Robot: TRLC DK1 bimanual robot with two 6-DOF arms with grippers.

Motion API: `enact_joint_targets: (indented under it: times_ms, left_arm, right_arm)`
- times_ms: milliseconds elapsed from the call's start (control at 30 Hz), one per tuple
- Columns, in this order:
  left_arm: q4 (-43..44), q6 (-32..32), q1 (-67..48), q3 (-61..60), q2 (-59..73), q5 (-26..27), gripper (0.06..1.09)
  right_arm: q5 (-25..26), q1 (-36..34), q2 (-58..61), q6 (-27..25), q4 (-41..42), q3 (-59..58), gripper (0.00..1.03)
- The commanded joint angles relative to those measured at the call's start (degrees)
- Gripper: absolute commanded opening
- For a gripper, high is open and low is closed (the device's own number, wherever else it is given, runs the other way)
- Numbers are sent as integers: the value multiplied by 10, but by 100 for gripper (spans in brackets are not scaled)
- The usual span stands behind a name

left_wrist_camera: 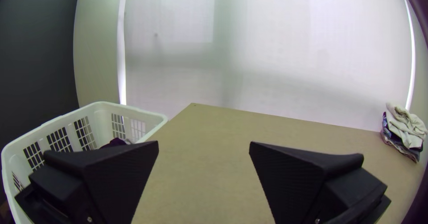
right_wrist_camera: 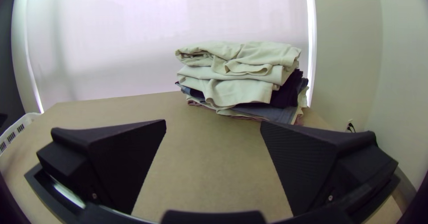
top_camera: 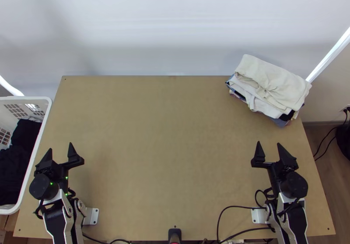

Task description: Fold the t-shirt

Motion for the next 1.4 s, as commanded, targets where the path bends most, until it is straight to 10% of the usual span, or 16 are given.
enact_joint_targets:
  times_ms: [0, 967, 1367]
  left_arm:
    - [-7, 12, 2, -22, -6, -2, 105]
    - [48, 13, 138, 25, 6, -21, 103]
    - [-86, -65, 244, 425, 499, 4, 104]
  right_arm:
    - [3, -1, -4, -1, 4, -7, 99]
    - [3, -1, -4, -1, 3, -6, 99]
    - [3, -1, -4, -1, 3, -7, 99]
